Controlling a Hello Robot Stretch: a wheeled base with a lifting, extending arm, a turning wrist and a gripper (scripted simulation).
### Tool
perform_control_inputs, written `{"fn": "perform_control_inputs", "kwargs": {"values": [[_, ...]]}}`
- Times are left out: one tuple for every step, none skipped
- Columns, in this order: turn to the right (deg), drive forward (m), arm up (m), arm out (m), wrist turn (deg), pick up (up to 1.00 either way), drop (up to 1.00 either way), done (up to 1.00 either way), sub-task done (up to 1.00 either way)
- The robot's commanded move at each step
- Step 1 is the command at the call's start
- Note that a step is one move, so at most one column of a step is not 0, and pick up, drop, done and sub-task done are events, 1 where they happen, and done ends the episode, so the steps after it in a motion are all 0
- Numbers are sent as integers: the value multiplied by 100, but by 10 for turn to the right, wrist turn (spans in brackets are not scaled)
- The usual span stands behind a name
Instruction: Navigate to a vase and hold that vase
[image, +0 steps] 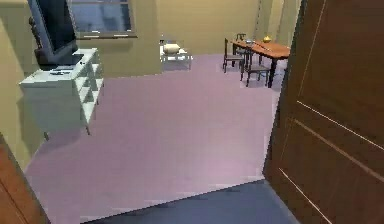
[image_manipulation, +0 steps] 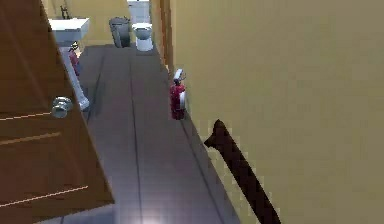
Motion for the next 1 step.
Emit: {"fn": "perform_control_inputs", "kwargs": {"values": [[0, 100, 0, 0, 0, 0, 0, 0, 0]]}}
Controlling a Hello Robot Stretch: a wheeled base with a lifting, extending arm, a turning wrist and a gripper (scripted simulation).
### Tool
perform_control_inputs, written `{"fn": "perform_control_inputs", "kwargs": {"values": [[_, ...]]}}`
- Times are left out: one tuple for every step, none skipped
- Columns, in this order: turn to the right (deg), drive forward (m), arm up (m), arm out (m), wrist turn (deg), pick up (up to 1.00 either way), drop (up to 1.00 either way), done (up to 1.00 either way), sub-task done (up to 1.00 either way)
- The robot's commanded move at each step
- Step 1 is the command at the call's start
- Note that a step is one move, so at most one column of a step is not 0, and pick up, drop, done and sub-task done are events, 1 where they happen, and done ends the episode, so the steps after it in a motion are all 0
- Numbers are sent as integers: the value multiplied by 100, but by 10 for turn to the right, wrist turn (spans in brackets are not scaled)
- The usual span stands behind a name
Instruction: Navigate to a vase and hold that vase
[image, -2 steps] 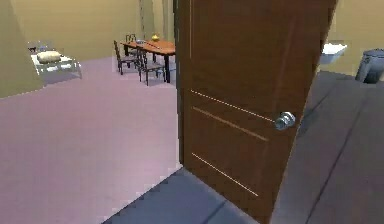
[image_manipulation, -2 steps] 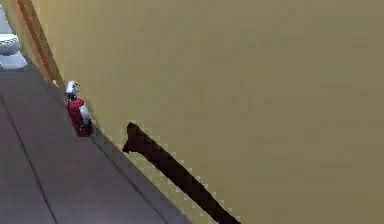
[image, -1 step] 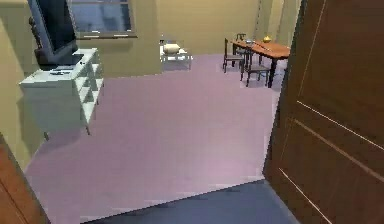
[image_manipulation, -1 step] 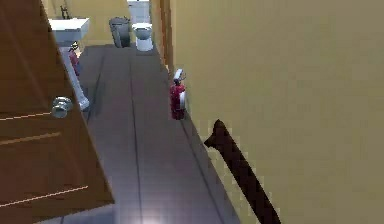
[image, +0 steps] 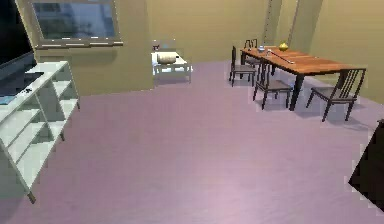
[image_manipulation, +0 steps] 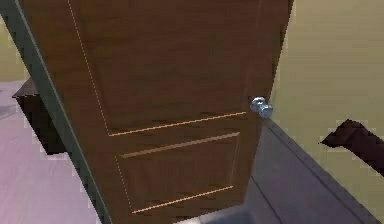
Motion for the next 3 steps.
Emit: {"fn": "perform_control_inputs", "kwargs": {"values": [[0, 45, 0, 0, 0, 0, 0, 0, 0], [450, 0, 0, 0, 0, 0, 0, 0, 0], [30, 0, 0, 0, 0, 0, 0, 0, 0]]}}
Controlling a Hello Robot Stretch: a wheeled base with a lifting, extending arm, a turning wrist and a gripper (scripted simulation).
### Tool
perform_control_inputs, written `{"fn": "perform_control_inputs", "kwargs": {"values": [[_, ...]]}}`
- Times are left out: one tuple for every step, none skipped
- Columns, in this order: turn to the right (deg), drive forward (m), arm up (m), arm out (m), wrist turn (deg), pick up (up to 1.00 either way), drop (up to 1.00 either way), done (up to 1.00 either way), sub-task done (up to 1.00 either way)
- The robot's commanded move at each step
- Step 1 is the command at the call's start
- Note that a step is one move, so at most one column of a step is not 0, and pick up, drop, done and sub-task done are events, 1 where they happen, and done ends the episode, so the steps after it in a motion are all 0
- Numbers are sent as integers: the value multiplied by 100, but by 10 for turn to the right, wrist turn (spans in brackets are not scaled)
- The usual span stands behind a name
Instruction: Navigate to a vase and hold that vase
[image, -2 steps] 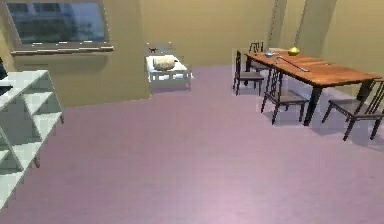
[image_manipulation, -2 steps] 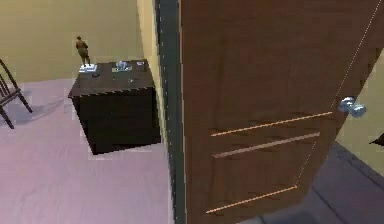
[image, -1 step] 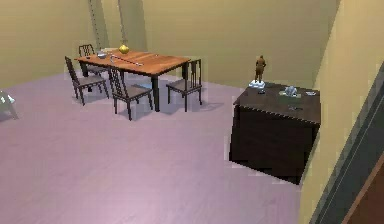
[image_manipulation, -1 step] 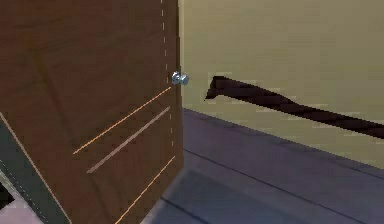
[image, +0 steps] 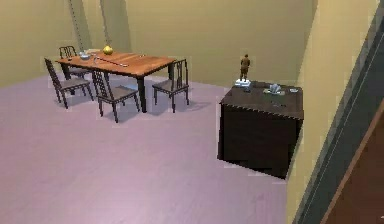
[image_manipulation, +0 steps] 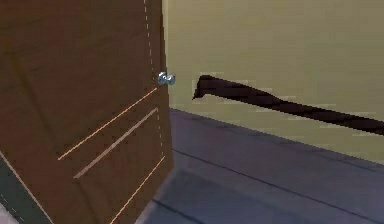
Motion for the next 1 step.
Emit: {"fn": "perform_control_inputs", "kwargs": {"values": [[0, 60, 0, 0, 0, 0, 0, 0, 0]]}}
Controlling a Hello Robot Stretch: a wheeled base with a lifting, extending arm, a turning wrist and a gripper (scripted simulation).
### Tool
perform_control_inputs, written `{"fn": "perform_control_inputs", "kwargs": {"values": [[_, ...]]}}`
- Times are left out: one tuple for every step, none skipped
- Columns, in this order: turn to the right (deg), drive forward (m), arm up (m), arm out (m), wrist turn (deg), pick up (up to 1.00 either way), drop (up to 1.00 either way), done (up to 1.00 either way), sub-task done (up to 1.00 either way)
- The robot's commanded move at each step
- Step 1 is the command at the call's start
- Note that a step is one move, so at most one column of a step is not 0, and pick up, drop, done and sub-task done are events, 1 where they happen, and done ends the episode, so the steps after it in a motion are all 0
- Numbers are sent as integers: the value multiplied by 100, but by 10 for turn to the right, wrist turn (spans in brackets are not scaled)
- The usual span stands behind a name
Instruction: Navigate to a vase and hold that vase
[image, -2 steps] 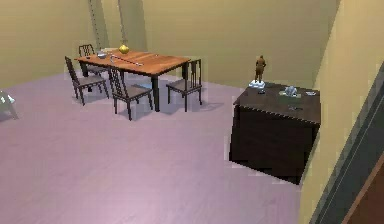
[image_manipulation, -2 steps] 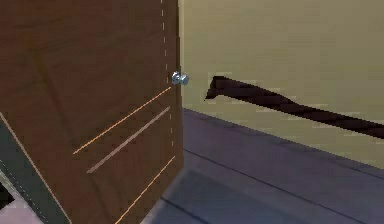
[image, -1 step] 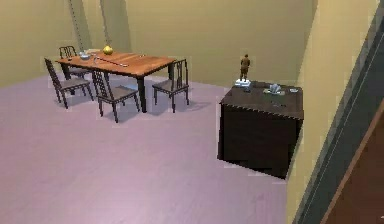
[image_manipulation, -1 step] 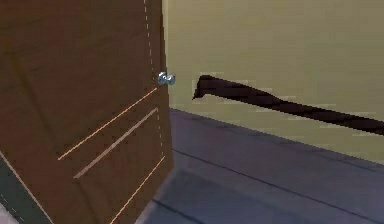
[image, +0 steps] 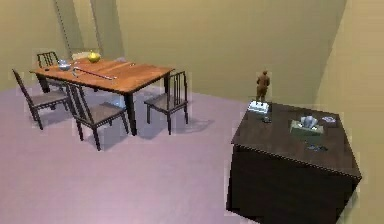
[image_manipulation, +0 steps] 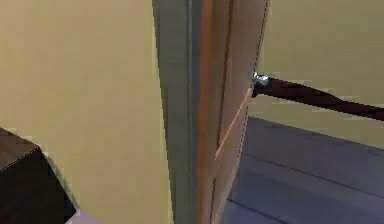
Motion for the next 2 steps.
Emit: {"fn": "perform_control_inputs", "kwargs": {"values": [[-60, 0, 0, 0, 0, 0, 0, 0, 0], [0, 100, 0, 0, 0, 0, 0, 0, 0]]}}
